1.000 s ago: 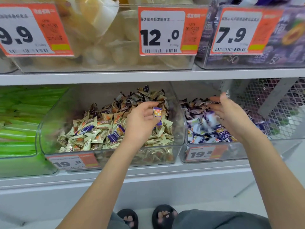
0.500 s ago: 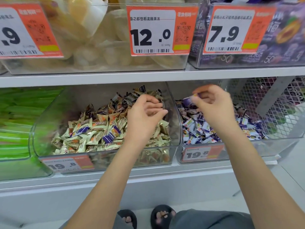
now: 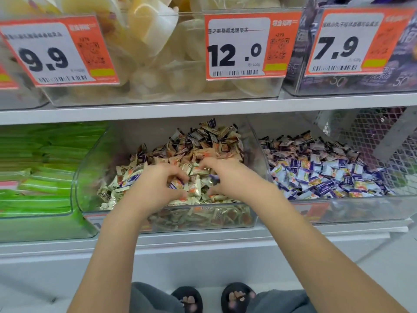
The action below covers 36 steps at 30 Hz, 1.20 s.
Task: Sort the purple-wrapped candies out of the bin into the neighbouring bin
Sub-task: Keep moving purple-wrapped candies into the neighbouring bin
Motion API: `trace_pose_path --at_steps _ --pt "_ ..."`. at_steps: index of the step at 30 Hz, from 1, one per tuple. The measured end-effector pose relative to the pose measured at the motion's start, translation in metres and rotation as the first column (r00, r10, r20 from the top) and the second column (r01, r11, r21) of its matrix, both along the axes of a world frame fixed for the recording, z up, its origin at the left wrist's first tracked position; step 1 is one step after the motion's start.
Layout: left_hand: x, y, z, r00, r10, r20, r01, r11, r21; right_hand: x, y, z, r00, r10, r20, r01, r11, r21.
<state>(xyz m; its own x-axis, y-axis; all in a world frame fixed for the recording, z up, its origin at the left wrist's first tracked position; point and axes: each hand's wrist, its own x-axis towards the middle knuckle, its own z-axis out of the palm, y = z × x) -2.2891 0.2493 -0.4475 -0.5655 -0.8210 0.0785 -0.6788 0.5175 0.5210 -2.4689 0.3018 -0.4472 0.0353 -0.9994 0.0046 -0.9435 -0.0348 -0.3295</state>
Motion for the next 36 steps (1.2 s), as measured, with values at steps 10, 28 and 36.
trace_pose_path --at_steps 10,28,36 --pt "-0.007 0.006 0.011 0.794 0.137 -0.592 -0.138 0.989 0.043 0.014 -0.005 0.015 0.511 0.012 0.860 0.102 0.992 -0.074" --pt "0.030 0.015 0.003 0.837 0.406 -0.368 -0.447 0.894 -0.029 -0.071 0.040 0.013 0.855 -0.370 0.364 0.492 0.801 -0.342" --pt "0.086 0.007 -0.002 0.803 0.515 -0.301 -0.521 0.851 0.066 0.060 -0.015 0.021 0.940 0.190 0.284 -0.104 0.951 -0.292"
